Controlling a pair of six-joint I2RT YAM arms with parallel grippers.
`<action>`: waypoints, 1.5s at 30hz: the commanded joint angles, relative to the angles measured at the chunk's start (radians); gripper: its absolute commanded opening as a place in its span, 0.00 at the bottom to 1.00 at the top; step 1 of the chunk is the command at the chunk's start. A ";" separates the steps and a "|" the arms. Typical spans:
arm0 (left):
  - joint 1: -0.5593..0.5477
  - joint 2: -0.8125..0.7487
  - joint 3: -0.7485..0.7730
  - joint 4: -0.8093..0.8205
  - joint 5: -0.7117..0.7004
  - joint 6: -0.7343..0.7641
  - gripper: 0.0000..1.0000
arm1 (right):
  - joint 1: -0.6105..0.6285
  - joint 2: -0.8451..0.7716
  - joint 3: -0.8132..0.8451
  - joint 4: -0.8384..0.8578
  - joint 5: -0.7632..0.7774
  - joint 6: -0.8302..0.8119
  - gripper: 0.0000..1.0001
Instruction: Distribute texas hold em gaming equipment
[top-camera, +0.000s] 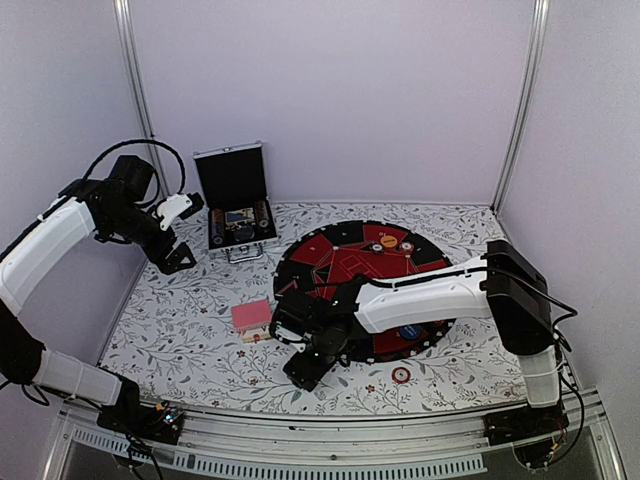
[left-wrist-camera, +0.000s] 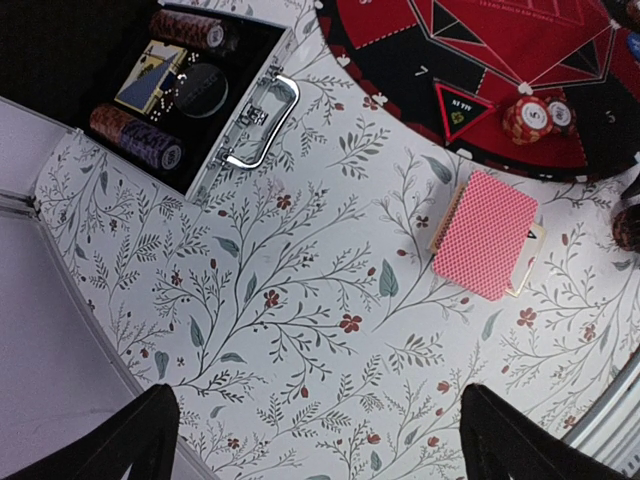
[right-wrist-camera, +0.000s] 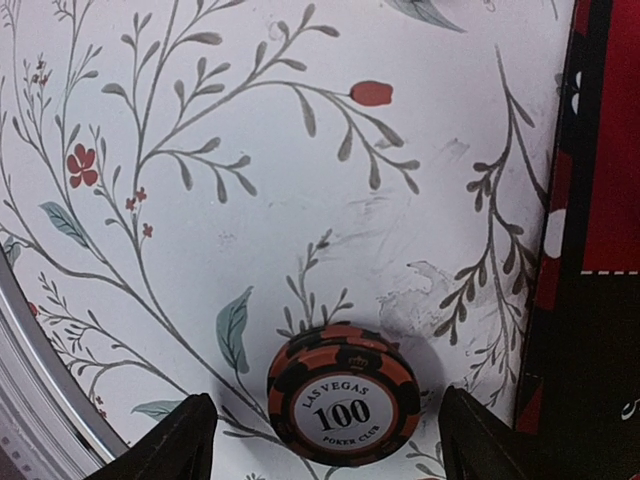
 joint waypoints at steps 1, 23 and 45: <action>-0.014 -0.008 0.023 -0.011 0.005 -0.002 1.00 | -0.001 0.038 0.016 0.009 0.019 -0.008 0.79; -0.014 -0.009 0.017 -0.008 0.008 0.000 1.00 | -0.002 0.046 0.081 -0.015 0.086 -0.028 0.59; -0.013 -0.004 0.031 -0.011 0.006 0.003 1.00 | -0.001 0.047 0.035 -0.002 0.064 -0.041 0.51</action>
